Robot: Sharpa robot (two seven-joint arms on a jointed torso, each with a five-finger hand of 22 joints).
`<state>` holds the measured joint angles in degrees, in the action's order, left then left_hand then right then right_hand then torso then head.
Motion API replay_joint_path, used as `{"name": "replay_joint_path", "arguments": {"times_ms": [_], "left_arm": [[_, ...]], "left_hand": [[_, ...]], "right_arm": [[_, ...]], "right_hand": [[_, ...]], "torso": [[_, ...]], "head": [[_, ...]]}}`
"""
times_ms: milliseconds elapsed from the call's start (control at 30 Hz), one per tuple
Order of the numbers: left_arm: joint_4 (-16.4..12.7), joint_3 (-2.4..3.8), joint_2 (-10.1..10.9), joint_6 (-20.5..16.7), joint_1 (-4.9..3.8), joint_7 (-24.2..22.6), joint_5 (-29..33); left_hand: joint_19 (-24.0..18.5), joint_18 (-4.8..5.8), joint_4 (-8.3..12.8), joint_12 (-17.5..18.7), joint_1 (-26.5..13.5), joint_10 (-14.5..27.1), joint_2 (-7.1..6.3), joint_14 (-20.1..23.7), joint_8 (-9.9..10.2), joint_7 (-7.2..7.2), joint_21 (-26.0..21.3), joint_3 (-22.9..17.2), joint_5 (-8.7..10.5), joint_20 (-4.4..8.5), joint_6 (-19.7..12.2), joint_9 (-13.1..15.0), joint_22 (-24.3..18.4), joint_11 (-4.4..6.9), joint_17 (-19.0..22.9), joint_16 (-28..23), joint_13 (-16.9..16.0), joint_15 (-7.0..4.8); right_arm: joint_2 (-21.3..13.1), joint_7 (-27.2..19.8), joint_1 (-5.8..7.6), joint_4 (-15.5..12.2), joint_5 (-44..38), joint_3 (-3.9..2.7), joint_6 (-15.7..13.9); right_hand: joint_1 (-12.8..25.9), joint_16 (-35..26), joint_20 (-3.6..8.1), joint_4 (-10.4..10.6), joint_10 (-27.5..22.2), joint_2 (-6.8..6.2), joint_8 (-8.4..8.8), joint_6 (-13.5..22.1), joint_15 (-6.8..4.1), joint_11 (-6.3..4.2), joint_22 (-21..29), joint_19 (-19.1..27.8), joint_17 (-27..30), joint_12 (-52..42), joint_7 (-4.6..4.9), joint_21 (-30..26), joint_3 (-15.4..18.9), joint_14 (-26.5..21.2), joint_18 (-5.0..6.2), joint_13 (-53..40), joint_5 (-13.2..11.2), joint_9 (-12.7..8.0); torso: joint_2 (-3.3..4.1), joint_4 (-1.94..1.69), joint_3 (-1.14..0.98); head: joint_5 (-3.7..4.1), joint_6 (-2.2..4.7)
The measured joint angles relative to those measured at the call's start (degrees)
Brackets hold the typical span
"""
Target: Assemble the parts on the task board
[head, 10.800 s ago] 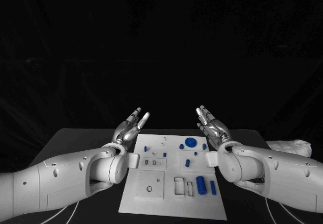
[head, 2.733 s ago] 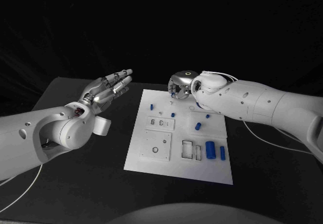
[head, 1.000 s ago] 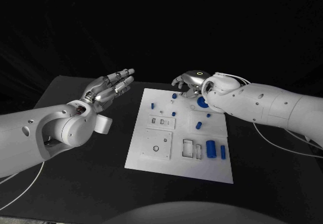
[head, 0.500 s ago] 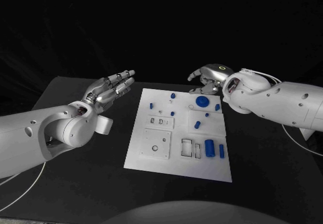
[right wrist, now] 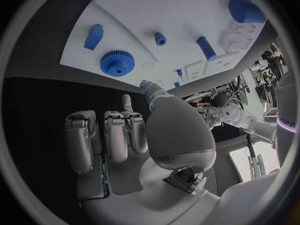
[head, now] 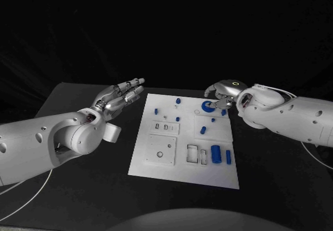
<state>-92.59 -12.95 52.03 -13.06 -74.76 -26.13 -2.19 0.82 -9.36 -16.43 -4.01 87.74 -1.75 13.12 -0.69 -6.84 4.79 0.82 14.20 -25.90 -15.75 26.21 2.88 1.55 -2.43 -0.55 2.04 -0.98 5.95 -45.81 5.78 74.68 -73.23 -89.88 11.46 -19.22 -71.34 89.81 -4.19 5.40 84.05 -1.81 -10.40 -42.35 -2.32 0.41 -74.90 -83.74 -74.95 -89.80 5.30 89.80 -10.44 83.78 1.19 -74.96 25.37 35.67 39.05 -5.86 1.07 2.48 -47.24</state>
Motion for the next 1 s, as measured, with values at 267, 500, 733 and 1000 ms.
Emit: {"name": "replay_joint_path", "arguments": {"times_ms": [267, 500, 733, 1000], "left_arm": [[0.03, 0.00, 0.12, 0.39, 0.13, 0.06, -0.16], [0.01, 0.00, 0.25, 0.60, 0.16, 0.14, -0.24], [0.01, 0.00, 0.23, 0.78, 0.17, 0.21, -0.29], [0.08, 0.00, 0.29, 1.03, 0.17, 0.36, -0.32]], "left_hand": [[0.00, 0.00, 0.17, 0.00, 0.00, 0.00, 0.00, -0.13, 0.00, 0.00, 0.00, -0.17, 0.00, 0.00, 0.00, 0.00, 0.00, 0.00, -0.05, 0.27, 0.00, 0.13], [0.00, 0.00, 0.17, 0.00, 0.00, 0.00, 0.00, -0.14, 0.00, 0.21, 0.00, -0.17, -0.23, 0.00, 0.20, 0.05, 0.00, 0.00, -0.05, 0.28, 0.00, 0.12], [0.00, 0.00, 0.01, 0.00, 0.00, 0.00, 0.00, -0.35, 0.00, 0.00, 0.00, -0.33, -0.22, 0.00, 0.41, 0.05, 0.00, 0.00, -0.10, 0.28, 0.00, 0.33], [0.00, 0.00, 0.01, -0.32, 0.00, 0.00, 0.00, -0.35, -0.22, 0.00, 0.00, -0.33, -0.22, 0.00, 0.41, 0.04, 0.00, 0.00, -0.09, 0.61, 0.00, 0.32]], "right_arm": [[-0.14, 1.18, -0.91, 1.40, -0.33, 0.01, 1.86], [0.04, 1.65, -1.18, 2.03, -0.26, 0.01, 3.06], [0.75, 1.92, -1.55, 3.35, 0.00, 0.01, 4.33], [1.54, 1.91, -1.81, 4.80, 0.87, 0.01, 4.55]], "right_hand": [[-0.22, 0.00, -0.21, -0.49, -0.01, 0.22, 0.31, 2.97, 0.36, 0.42, 0.00, -0.20, 0.01, 0.00, 0.74, 0.00, -1.31, 0.36, -0.83, 0.00, 2.48, 2.57], [0.04, 0.00, -0.41, -0.58, 0.00, -0.04, 1.34, 4.80, 0.57, 0.84, -0.04, -0.40, 0.01, 0.01, 1.13, 0.00, -2.24, 0.14, -0.83, 0.01, 2.47, 3.08], [1.01, 0.00, -0.97, -0.18, -0.02, -0.09, 2.22, 5.09, 1.20, 1.44, -0.04, -0.27, 0.01, 0.01, 1.43, -0.01, -2.64, 0.35, -0.83, 0.02, -1.36, 2.59], [1.53, 0.00, -1.05, 0.22, -0.02, 0.44, 2.74, 5.09, 1.31, 1.44, -0.04, -0.18, 0.02, 0.01, 1.43, -0.01, -3.03, 0.23, -0.83, 0.02, -2.22, 2.31]], "torso": [[-0.02, 0.00, 0.00], [-0.03, 0.01, 0.01], [-0.03, 0.02, 0.02], [-0.03, 0.03, -0.01]], "head": [[-0.07, -0.30], [-0.14, -0.40], [-0.18, -0.34], [-0.27, -0.21]]}}
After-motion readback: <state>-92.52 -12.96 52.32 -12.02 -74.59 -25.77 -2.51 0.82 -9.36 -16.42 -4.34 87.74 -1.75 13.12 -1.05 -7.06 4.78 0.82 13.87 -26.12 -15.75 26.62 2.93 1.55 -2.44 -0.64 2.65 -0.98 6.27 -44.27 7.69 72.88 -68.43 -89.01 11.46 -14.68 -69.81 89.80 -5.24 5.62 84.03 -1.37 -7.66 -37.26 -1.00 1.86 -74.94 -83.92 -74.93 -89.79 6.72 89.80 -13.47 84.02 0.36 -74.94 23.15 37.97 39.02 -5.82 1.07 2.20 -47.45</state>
